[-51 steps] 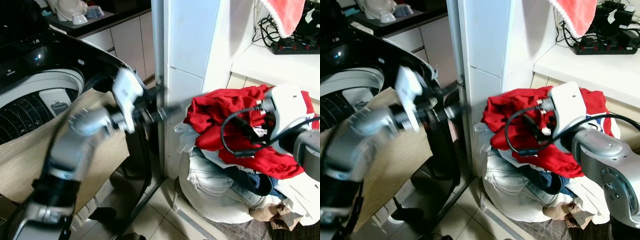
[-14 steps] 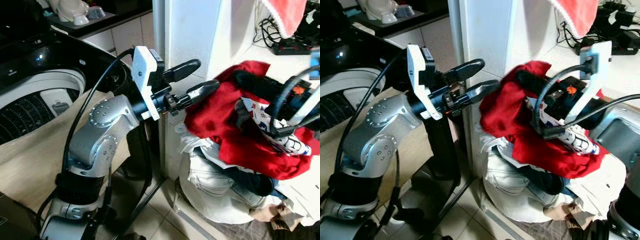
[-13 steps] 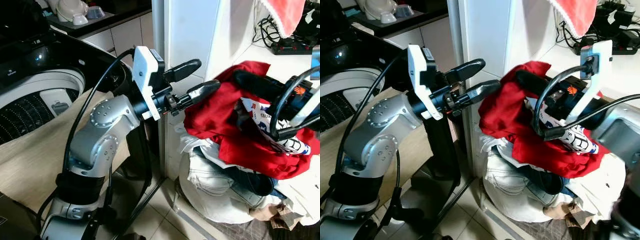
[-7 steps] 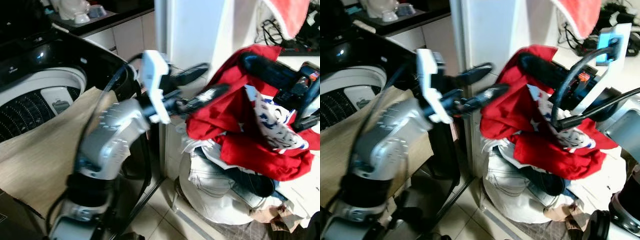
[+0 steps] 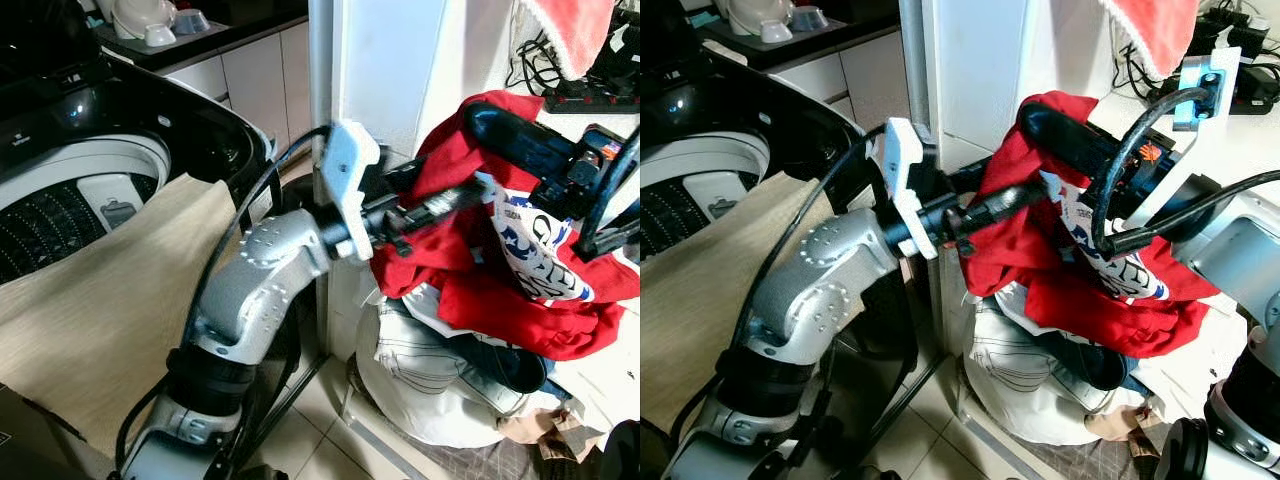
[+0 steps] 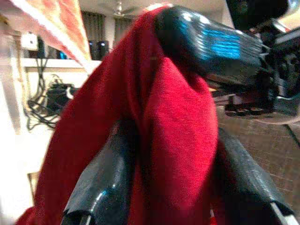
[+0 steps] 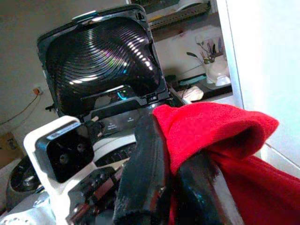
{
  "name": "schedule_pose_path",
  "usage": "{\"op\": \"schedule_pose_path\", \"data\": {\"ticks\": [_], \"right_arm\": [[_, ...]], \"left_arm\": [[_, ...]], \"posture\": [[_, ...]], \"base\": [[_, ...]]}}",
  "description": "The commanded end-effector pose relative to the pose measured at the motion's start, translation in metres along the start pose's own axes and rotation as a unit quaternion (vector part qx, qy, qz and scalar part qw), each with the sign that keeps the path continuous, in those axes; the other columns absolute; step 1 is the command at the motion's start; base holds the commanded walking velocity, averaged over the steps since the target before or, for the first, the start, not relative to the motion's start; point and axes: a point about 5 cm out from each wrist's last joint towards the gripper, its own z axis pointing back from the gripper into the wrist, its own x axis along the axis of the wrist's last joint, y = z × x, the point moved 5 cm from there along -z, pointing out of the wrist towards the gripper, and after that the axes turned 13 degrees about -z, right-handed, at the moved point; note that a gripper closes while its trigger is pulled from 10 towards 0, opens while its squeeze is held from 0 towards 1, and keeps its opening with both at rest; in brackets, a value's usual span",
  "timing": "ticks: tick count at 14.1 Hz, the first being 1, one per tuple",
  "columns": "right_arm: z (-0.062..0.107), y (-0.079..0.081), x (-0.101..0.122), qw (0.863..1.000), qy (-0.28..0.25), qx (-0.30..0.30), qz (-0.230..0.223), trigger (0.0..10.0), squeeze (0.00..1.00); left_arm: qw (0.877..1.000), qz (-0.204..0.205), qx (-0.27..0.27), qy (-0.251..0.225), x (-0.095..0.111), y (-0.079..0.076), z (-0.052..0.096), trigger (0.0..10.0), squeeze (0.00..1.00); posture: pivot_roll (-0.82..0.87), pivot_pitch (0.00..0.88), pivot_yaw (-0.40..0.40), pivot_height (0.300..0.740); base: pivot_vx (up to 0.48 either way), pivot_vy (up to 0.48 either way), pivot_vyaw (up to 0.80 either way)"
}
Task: Clothes washing
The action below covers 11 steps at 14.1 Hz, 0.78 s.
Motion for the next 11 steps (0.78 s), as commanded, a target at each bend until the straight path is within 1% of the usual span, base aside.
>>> {"op": "schedule_pose_path", "data": {"ticks": [1, 2, 4, 5, 6, 7, 8, 10, 11], "right_arm": [[-0.0009, 0.0076, 0.0031, 1.0, -0.004, 0.011, 0.015, 0.0, 0.0], [-0.0001, 0.0054, 0.0017, 1.0, -0.002, 0.006, 0.015, 0.0, 0.0], [0.0003, 0.0026, -0.0009, 1.0, -0.001, 0.0, 0.012, 0.0, 0.0], [-0.0002, 0.0023, -0.0014, 1.0, -0.001, 0.0, 0.011, 0.0, 0.0], [-0.0012, 0.0023, -0.0022, 1.0, -0.002, -0.001, 0.011, 0.0, 0.0], [-0.0017, 0.0025, -0.0028, 1.0, -0.002, -0.001, 0.011, 0.0, 0.0], [-0.0024, 0.003, -0.0039, 1.0, -0.001, 0.0, 0.011, 0.0, 0.0], [-0.0018, 0.0031, -0.005, 1.0, -0.001, -0.003, 0.016, 0.0, 0.0], [-0.0011, 0.0043, -0.0054, 1.0, -0.002, -0.003, 0.028, 10.0, 0.0]], "left_arm": [[1.0, -0.009, 0.006, 0.003, 0.0004, 0.0034, 0.0026, 0.0, 0.0], [1.0, -0.006, 0.005, 0.006, -0.0007, 0.0036, 0.0039, 0.0, 0.0], [1.0, 0.015, 0.006, 0.02, -0.0032, 0.0038, 0.0035, 0.0, 0.0], [0.999, 0.014, 0.009, 0.027, -0.0041, 0.0049, 0.0033, 0.0, 0.0], [0.999, 0.0, 0.011, 0.034, -0.0049, 0.0066, 0.0033, 0.0, 0.0], [0.999, -0.002, 0.007, 0.035, -0.0058, 0.0059, 0.0039, 0.0, 0.0], [0.999, 0.008, 0.01, 0.031, -0.0063, 0.0069, 0.0058, 0.0, 0.0], [1.0, -0.003, 0.004, 0.028, -0.0054, 0.0065, 0.0079, 0.0, 0.0], [1.0, -0.013, 0.014, 0.023, -0.0041, 0.0107, 0.009, 0.0, 0.0]], "posture": [[-0.19, 0.0, 0.048, 0.74], [-0.19, 0.0, 0.052, 0.74], [-0.18, 0.0, 0.056, 0.74], [-0.18, 0.0, 0.056, 0.74], [-0.18, 0.0, 0.059, 0.74], [-0.19, 0.0, 0.061, 0.74], [-0.19, 0.0, 0.062, 0.74], [-0.19, 0.0, 0.063, 0.74], [-0.19, 0.0, 0.063, 0.74]], "base": [[0.0, 0.0, 0.0], [0.0, 0.0, 0.0], [0.0, 0.0, 0.0], [0.0, 0.0, 0.0], [0.0, 0.0, 0.0], [0.0, 0.0, 0.0], [0.0, 0.0, 0.0], [0.0, 0.0, 0.0], [0.0, 0.0, 0.0]]}}
